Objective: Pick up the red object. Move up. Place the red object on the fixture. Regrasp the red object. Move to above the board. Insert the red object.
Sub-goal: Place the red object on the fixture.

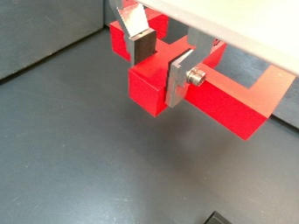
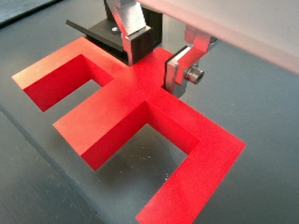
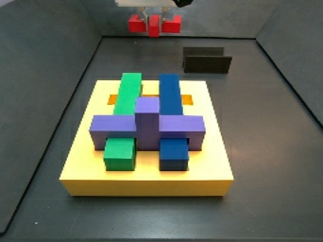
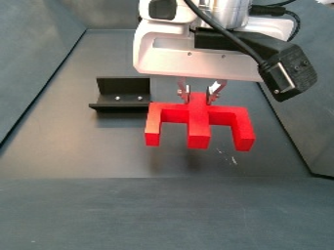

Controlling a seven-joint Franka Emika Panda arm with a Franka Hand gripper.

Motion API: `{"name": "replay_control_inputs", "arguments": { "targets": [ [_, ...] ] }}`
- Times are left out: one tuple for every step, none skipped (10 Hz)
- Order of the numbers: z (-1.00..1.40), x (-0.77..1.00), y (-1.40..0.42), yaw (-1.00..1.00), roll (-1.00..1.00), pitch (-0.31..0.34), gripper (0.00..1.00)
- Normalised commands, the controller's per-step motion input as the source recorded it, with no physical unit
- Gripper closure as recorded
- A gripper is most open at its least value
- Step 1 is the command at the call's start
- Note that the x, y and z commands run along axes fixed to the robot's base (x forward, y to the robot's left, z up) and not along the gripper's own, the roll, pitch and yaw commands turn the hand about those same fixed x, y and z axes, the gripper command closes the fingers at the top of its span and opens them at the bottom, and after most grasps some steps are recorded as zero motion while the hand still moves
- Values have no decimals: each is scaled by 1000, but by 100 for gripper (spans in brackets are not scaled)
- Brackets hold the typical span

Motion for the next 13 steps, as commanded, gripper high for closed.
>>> {"name": "replay_control_inputs", "arguments": {
  "targets": [
    [11, 277, -63, -43, -217, -14, 100],
    [260, 837, -274, -9, -357, 117, 100],
    [260, 960, -323, -9, -363, 163, 100],
    [280, 1000, -394, 0, -297, 231, 100],
    [314, 1000, -429, 0, -320, 251, 100],
    [294, 1000, -429, 0, -369, 260, 100],
    [251, 1000, -417, 0, -409, 254, 100],
    [194, 971, -403, 0, -434, 71, 100],
    [149, 934, -369, 0, -426, 0, 100],
    [100, 991, -357, 0, -363, 0, 100],
    [129, 906, -314, 0, -411, 0, 100],
    [80, 897, -274, 0, -417, 0, 100],
    [71, 860, -271, 40, -443, 0, 100]
  ]
}}
